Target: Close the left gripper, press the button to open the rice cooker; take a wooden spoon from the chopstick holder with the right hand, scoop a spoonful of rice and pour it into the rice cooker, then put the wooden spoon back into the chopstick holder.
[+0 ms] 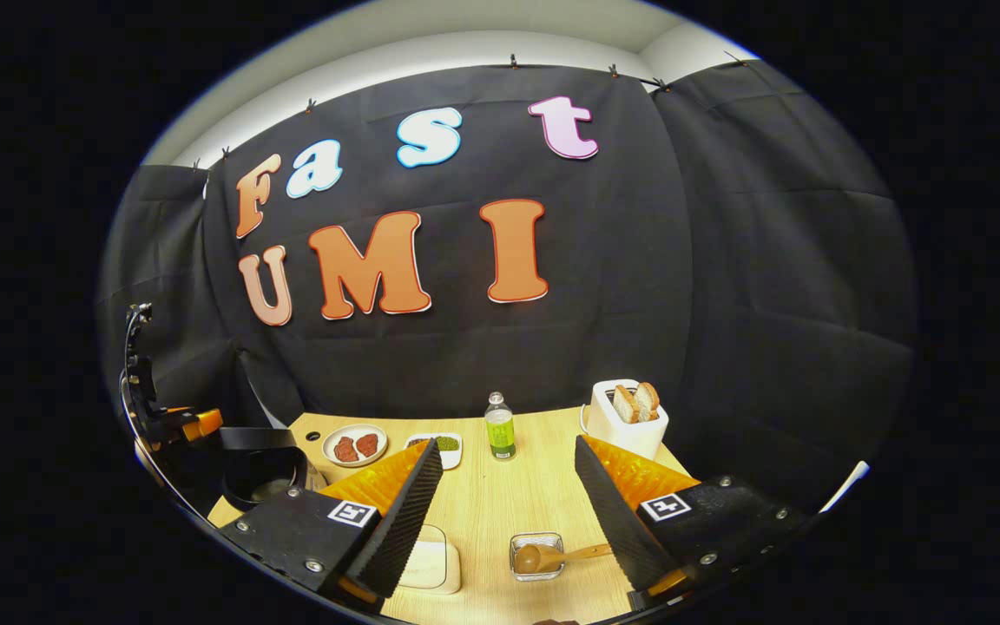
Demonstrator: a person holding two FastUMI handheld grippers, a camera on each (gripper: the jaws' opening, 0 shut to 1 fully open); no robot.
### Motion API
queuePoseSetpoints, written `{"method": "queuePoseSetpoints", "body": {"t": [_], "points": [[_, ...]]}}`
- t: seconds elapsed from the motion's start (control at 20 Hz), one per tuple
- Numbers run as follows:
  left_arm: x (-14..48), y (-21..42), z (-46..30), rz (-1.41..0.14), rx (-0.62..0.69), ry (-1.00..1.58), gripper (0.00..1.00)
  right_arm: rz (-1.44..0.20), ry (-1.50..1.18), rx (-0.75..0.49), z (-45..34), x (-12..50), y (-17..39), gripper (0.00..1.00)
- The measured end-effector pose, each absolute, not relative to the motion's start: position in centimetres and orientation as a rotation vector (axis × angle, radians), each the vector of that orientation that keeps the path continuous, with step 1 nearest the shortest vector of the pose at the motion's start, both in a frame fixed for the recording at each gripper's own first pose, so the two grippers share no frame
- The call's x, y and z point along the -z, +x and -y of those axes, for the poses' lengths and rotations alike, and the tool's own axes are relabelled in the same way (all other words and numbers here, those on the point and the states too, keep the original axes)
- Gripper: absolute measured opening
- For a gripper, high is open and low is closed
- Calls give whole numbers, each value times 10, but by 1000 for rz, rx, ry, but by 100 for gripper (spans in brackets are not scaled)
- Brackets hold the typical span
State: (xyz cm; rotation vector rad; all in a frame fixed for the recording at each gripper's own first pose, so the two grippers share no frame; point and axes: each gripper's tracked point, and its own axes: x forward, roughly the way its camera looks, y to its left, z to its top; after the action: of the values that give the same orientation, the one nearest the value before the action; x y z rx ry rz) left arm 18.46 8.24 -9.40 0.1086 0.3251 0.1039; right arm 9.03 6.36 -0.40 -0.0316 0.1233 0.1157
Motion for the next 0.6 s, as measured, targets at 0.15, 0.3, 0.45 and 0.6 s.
{"method": "queuePoseSetpoints", "body": {"t": [0.15, 0.3, 0.45, 0.6], "points": [[120, 170, -82, -323, -106, 88, 100, -120, -45, -120, -60, 2, 89, 95], [143, 161, -86, -308, -123, 85, 98, -122, -47, -119, -55, 1, 89, 95], [162, 157, -89, -281, -145, 131, 99, -124, -52, -108, -50, 2, 90, 95], [179, 153, -89, -265, -150, 158, 99, -131, -46, -104, -47, 4, 91, 95]]}}
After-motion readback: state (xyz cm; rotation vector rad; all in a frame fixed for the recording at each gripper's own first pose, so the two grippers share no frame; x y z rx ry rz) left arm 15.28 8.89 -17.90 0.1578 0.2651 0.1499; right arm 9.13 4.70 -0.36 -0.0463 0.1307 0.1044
